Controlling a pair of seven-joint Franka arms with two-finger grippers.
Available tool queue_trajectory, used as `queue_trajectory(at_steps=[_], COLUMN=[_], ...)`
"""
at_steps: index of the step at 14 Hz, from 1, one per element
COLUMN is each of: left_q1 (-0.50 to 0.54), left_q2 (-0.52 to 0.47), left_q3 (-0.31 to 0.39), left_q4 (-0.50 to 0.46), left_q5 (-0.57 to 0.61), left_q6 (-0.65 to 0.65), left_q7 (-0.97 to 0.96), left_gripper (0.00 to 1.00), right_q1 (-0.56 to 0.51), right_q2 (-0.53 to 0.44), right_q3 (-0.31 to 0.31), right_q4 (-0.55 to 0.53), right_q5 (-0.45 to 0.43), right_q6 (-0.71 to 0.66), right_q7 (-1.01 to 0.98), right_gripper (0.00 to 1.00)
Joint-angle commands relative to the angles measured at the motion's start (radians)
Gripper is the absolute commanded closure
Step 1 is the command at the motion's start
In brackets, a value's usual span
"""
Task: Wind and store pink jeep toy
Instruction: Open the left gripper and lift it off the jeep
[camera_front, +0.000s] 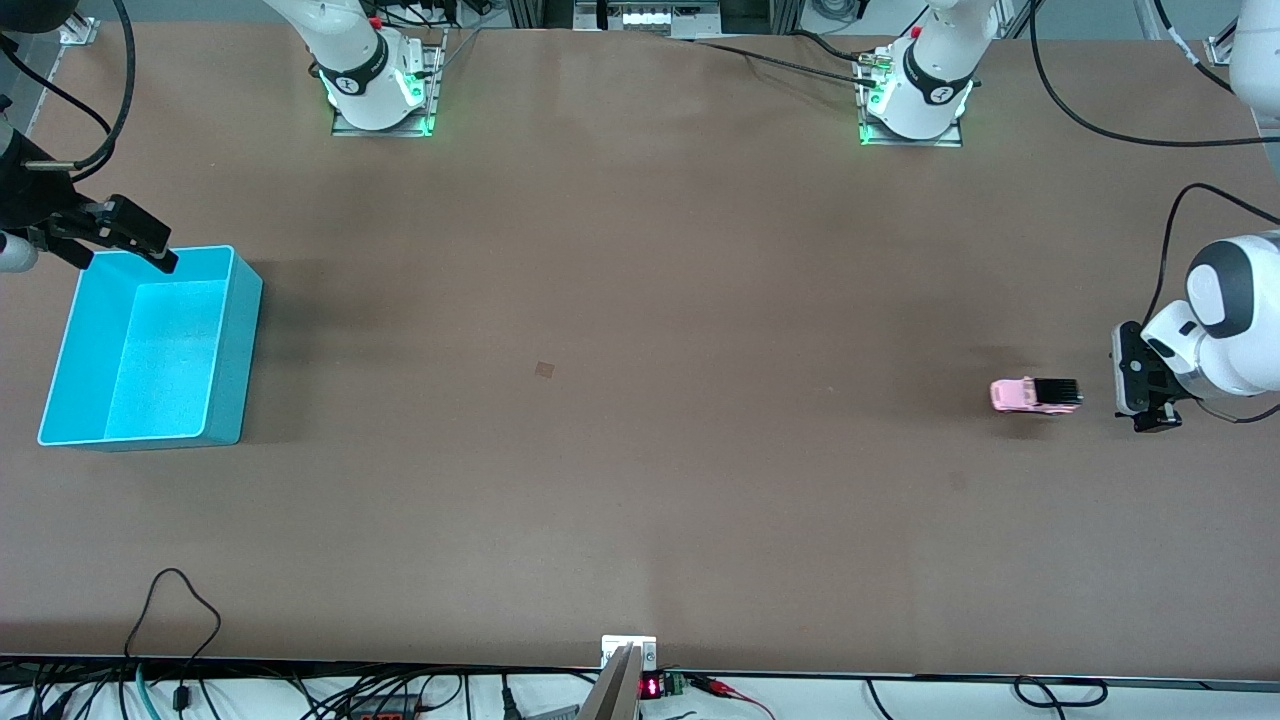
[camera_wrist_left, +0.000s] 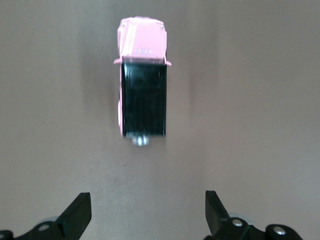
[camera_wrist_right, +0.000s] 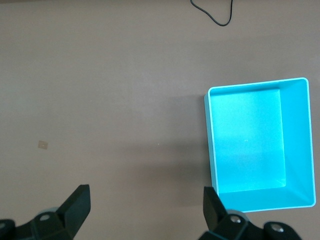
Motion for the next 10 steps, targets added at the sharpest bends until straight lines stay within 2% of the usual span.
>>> queue_trajectory(at_steps=[1, 6, 10], left_q1=[0.000, -0.002, -0.002], left_q2=[-0.038, -0.052, -0.052], left_q3=[-0.079, -0.234, -0.364], left_q4=[0.049, 0.184, 0.279], left_q5=[0.011, 0.013, 0.018], left_q6=[-0.150, -0.451, -0.623], left_q7=[-0.185, -0.561, -0.874], left_gripper=[0.00, 0.00, 0.00], right_q1=[0.007, 0.007, 0.007], right_q2=[-0.014, -0.014, -0.014], right_q3=[-0.008, -0.008, -0.008], right_q4=[-0.011, -0.014, -0.017], right_q5=[0.005, 0.005, 0.005], right_q6=[-0.002, -0.002, 0.001], right_q7=[-0.008, -0.008, -0.008], right_gripper=[0.00, 0.00, 0.00])
